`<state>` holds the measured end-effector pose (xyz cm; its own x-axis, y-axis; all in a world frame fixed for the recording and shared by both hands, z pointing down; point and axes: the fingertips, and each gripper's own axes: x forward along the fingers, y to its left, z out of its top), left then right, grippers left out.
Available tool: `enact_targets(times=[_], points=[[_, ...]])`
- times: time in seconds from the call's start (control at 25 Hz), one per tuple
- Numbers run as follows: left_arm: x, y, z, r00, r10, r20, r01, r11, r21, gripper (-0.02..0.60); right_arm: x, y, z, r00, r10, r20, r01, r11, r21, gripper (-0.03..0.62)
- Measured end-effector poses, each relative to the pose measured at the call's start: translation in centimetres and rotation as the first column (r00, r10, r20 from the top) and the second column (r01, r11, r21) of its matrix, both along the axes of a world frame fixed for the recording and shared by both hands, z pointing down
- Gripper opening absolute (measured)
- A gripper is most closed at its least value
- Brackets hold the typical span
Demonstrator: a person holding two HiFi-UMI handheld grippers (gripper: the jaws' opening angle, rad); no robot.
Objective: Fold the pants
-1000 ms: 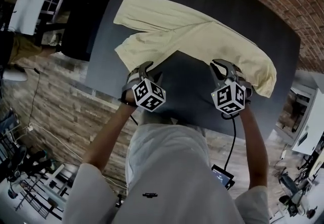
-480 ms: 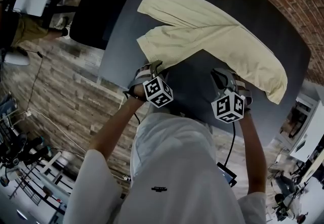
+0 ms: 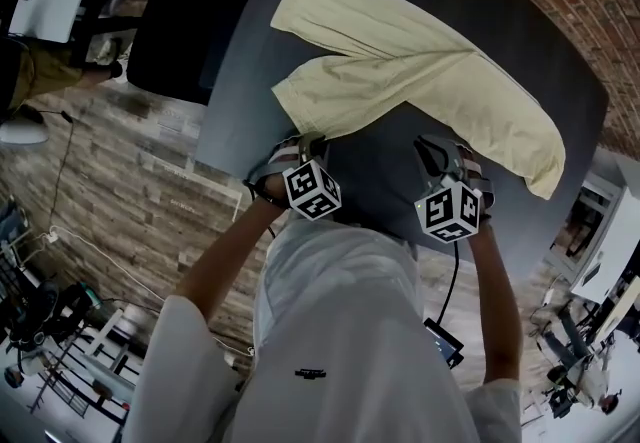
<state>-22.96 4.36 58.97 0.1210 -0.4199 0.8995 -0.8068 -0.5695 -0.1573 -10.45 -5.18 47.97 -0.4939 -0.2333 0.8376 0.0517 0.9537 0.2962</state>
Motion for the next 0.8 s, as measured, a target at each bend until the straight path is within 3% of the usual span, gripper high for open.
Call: enact_targets(times=[0.44, 0.68, 0.8], points=[[-4.2, -3.1, -5.6, 0.994, -0.106, -0.004, 0.106, 0.994, 0.001, 0.029, -3.2, -1.0, 0.5, 1.0, 0.016, 0.012, -0.016, 1.0, 0.006, 0.039], [-6.6, -5.6, -9.1, 0.994, -0.107, 0.003, 0.107, 0.993, 0.058, 0.029, -5.0, -2.9, 0.9, 0.999, 0.03, 0.012, -0.03, 0.999, 0.012, 0.148], [-8.0, -6.9, -10.3, 0.994, -0.107, 0.027, 0.104, 0.992, 0.077, 0.029, -6.0, -4.5, 1.3, 1.0, 0.025, 0.015, -0.026, 0.999, 0.037, 0.163]])
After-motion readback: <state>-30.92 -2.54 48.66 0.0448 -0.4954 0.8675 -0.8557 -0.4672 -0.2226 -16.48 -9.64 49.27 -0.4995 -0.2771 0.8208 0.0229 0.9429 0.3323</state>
